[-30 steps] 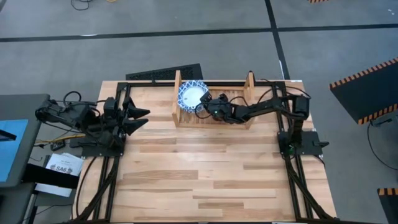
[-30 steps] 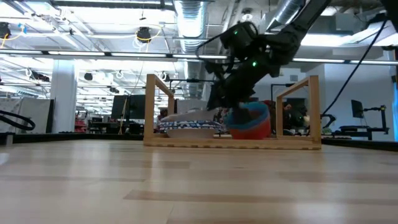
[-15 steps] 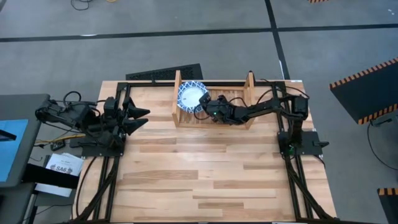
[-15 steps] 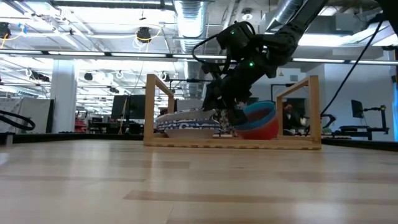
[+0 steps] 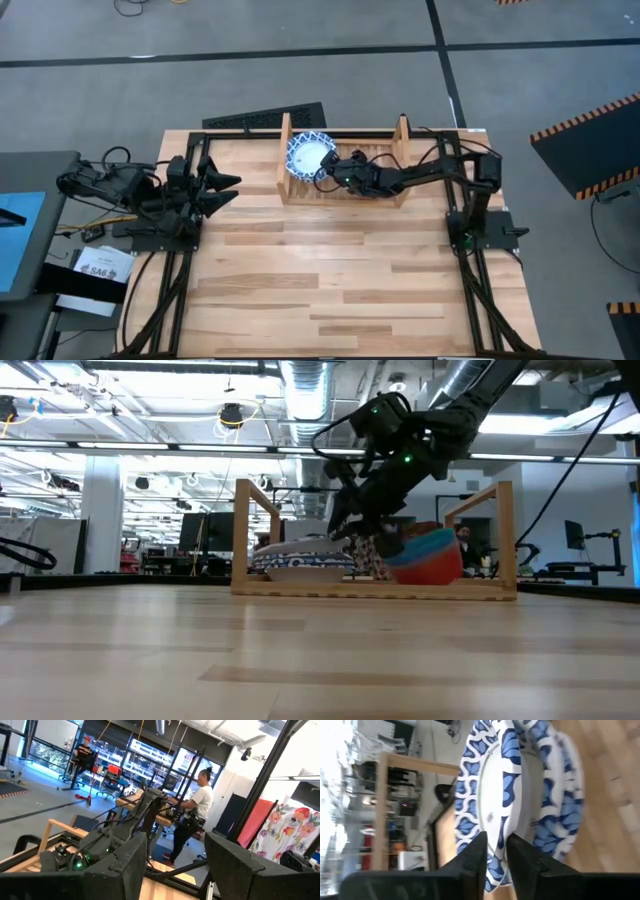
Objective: Place and stack bowls onto a shelf
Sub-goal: Stack the blue pattern bowl on top of the blue pattern bowl on the shelf, then return to Home Position
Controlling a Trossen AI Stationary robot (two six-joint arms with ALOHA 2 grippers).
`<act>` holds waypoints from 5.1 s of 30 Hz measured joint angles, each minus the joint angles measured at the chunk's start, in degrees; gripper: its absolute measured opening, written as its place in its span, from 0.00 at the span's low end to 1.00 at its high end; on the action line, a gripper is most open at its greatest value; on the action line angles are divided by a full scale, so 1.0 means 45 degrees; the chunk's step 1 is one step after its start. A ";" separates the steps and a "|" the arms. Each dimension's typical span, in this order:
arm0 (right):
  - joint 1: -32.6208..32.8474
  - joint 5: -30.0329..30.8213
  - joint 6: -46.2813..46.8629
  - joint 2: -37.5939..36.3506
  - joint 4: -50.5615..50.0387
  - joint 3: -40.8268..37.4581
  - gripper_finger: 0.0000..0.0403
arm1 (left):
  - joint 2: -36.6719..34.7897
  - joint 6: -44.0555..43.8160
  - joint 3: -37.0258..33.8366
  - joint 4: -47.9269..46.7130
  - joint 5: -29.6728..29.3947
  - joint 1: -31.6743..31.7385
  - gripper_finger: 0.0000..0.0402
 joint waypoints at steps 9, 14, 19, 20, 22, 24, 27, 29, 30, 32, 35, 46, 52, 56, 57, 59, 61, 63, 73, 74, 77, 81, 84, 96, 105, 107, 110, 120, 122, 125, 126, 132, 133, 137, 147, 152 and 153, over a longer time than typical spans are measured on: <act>-0.0173 -0.0066 -0.0937 -0.1123 -0.1656 -0.0033 0.46 | -0.0002 0.0046 0.0000 0.0005 0.0338 -0.0005 0.46; -0.0168 -0.0346 -0.1573 -0.1890 -0.2542 -0.0034 0.54 | -0.0002 0.0074 0.0000 0.0000 0.0338 0.0000 0.46; -0.0168 -0.0710 -0.4119 -0.2933 -0.2600 -0.0033 0.56 | -0.0002 0.0079 0.0000 -0.0051 0.0333 0.0000 0.46; -0.0168 -0.0968 -0.4808 -0.3207 -0.2552 -0.0024 0.56 | -0.0002 0.0079 0.0000 -0.0084 0.0333 -0.0002 0.46; -0.0173 -0.1762 -0.6172 -0.3695 -0.2609 -0.0024 0.55 | 0.0001 0.0135 0.0000 -0.0144 0.0325 0.0000 0.46; -0.0161 -0.2762 -0.7537 -0.4144 -0.2618 -0.0024 0.55 | 0.0001 0.0389 0.0000 -0.0141 0.0232 -0.0002 0.46; -0.0027 -0.4217 -0.9113 -0.4840 -0.2575 -0.0024 0.55 | 0.0003 0.0771 0.0000 -0.0141 -0.0082 -0.0005 0.46; 0.0155 -0.5131 -0.9901 -0.5270 -0.2693 -0.0024 0.55 | 0.0003 0.0966 0.0000 -0.0141 -0.0323 -0.0001 0.46; 0.0303 -0.5520 -1.0288 -0.5513 -0.2772 -0.0029 0.55 | -0.0001 0.1027 0.0000 -0.0141 -0.0436 -0.0004 0.46; 0.0694 -0.6001 -1.0967 -0.6000 -0.2782 -0.0029 0.55 | 0.0000 0.1139 0.0000 -0.0141 -0.0594 0.0000 0.46; 0.1467 -0.6415 -1.1921 -0.6777 -0.2900 -0.0029 0.55 | -0.0002 0.1387 0.0000 -0.0141 -0.0600 0.0000 0.46; 0.3991 -0.6028 -1.3701 -0.8532 -0.2985 -0.0029 0.55 | 0.0001 0.1895 0.0000 -0.0141 -0.0551 0.0000 0.46; 0.4265 -0.5796 -1.3932 -0.8691 -0.2633 -0.0029 0.55 | 0.0050 0.1895 0.0000 -0.0142 -0.0634 -0.0004 0.46; 0.4380 -0.5758 -1.3932 -0.8768 -0.2112 -0.0026 0.55 | 0.0123 0.1899 0.0000 -0.0130 -0.0658 0.0000 0.46; 0.4410 -0.5758 -1.3939 -0.8779 -0.2014 -0.0024 0.55 | 0.0124 0.1898 0.0000 -0.0136 -0.0655 0.0000 0.46; 0.4456 -0.5760 -1.3942 -0.8768 -0.1990 -0.0024 0.55 | 0.0104 0.1929 0.0000 -0.0147 -0.0474 0.0000 0.46; 0.4456 -0.5763 -1.3942 -0.8764 -0.1983 -0.0024 0.55 | -0.0028 0.2158 0.0000 -0.0306 -0.0087 0.0000 0.46; 0.4446 -0.5758 -1.3942 -0.8748 -0.1943 -0.0024 0.55 | -0.0309 0.2532 0.0000 -0.0549 0.0582 0.0000 0.45; 0.4442 -0.5754 -1.3942 -0.8585 -0.2062 -0.0024 0.55 | -0.3090 0.3412 -0.0030 -0.2867 0.2300 0.0000 0.04; 0.4441 -0.5754 -1.3934 -0.8585 -0.2029 -0.0024 0.55 | -0.3354 0.3508 -0.0177 -0.2737 0.2582 0.0000 0.03; 0.4441 -0.5754 -1.3932 -0.8585 -0.2051 -0.0024 0.55 | -0.4057 0.3853 -0.1046 -0.2093 0.3084 0.0000 0.01; 0.4441 -0.5754 -1.3866 -0.8585 -0.2153 -0.0024 0.55 | -0.4858 0.3690 -0.2469 -0.1521 0.3266 0.0000 0.00; 0.4446 -0.5754 -1.3416 -0.8585 -0.2157 -0.0024 0.55 | -0.5735 0.3351 -0.2934 -0.2159 0.3350 0.0000 0.00; 0.4466 -0.5729 -1.2485 -0.8585 -0.2303 -0.0024 0.55 | -0.6899 0.4143 -0.4357 -0.1619 0.3711 0.0088 0.00; 0.4486 -0.5724 -1.1925 -0.8585 -0.2631 -0.0024 0.55 | -0.7424 0.2300 -0.7346 0.2078 0.4786 0.1080 0.00; 0.4558 -0.5716 -1.1815 -0.8585 -0.2718 -0.0024 0.55 | -0.7461 0.2089 -0.7393 0.2276 0.5077 0.1447 0.00; 0.4626 -0.5700 -1.1813 -0.8585 -0.2904 -0.0024 0.55 | -0.7395 0.2005 -0.7443 0.1684 0.5731 0.2006 0.00; 0.4626 -0.5700 -1.1887 -0.8585 -0.3566 -0.0024 0.55 | -0.7414 -0.0162 -0.9194 0.2105 0.7305 0.4072 0.00; 0.4626 -0.5715 -1.1916 -0.8585 -0.3821 -0.0024 0.55 | -0.7424 -0.0245 -0.9499 0.2340 0.7346 0.4310 0.00; 0.4722 -0.5780 -1.1912 -0.8585 -0.4431 -0.0024 0.55 | -0.7414 -0.0283 -0.9588 0.1555 0.6980 0.4554 0.00; 0.4751 -0.5794 -1.1908 -0.8588 -0.4608 -0.0024 0.55 | -0.7419 -0.0282 -0.9588 0.1218 0.6768 0.4596 0.00; 0.5242 -0.6030 -1.2114 -0.9077 -0.6516 -0.0033 0.51 | -0.7424 -0.0120 -0.9598 0.1828 0.5814 0.4648 0.00; 0.5365 -0.6028 -1.2365 -0.9245 -0.6992 -0.0044 0.47 | -0.7419 -0.0044 -0.9598 0.1781 0.5746 0.4648 0.00; 0.6024 -0.5689 -1.3249 -1.0153 -0.9075 -0.0042 0.24 | -0.7399 0.0557 -0.9601 0.1628 0.5826 0.4648 0.00; 0.8694 -0.4384 -1.2837 -1.4040 -0.7498 -0.3296 0.05 | -0.7395 0.0676 -0.9612 0.0914 0.5587 0.4648 0.00; 0.8683 -0.4211 -1.2826 -1.5016 -0.4630 -0.5264 0.04 | -0.7390 0.0676 -0.9622 0.0120 0.5564 0.4643 0.00; 0.8356 -0.4489 -1.2892 -1.4986 -0.4028 -0.5520 0.04 | -0.7394 0.0673 -0.9622 -0.0099 0.5560 0.4643 0.00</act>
